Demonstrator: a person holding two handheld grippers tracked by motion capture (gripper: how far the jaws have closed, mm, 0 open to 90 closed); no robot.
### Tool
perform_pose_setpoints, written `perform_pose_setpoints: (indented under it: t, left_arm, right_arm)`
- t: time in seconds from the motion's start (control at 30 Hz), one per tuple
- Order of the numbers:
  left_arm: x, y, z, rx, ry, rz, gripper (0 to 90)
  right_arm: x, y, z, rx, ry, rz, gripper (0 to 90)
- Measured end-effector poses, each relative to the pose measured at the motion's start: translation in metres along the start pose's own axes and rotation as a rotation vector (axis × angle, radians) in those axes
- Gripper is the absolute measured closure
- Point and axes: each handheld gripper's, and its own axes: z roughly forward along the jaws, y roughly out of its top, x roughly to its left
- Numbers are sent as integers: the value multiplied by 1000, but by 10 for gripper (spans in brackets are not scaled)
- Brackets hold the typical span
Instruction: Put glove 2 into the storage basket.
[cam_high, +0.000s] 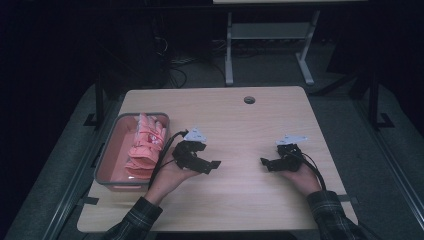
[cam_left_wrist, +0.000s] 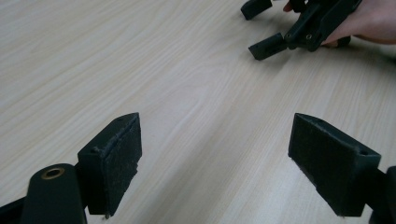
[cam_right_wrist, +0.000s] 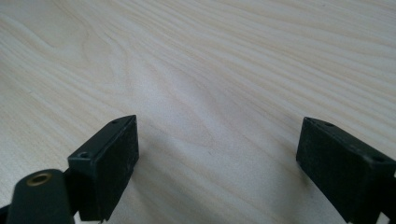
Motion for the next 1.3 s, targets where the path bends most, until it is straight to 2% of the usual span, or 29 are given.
perform_pose_setpoints:
  t: [0.1,0.4,0.67,0.83,0.97,1.03,1.07,1.17,1.23,1.3]
  left_arm:
    - [-6,-7,11,13,7,32,167]
    - [-14,-20,28,37,-15,72,166]
    - [-16,-34,43,54,-27,80,147]
    - [-18,-40,52,63,-8,96,142]
    - [-18,-47,58,88,-11,90,134]
    - [-19,-50,61,100,2,104,126]
    - [-20,-52,62,89,11,117,126]
    - [-21,-54,62,70,13,111,127]
    - [-23,-58,63,26,8,112,127]
    - [-23,-58,63,27,4,115,128]
  right_arm:
    - [0,0,0,0,0,0,122]
    - [0,0,0,0,0,0,122]
    - [0,0,0,0,3,2,122]
    - [0,0,0,0,3,2,122]
    - [0,0,0,0,3,2,122]
    - [0,0,0,0,4,2,123]
    - [0,0,0,0,4,2,123]
    - [0,0,0,0,3,2,122]
    - [0,0,0,0,3,2,122]
    - [0,0,0,0,4,3,122]
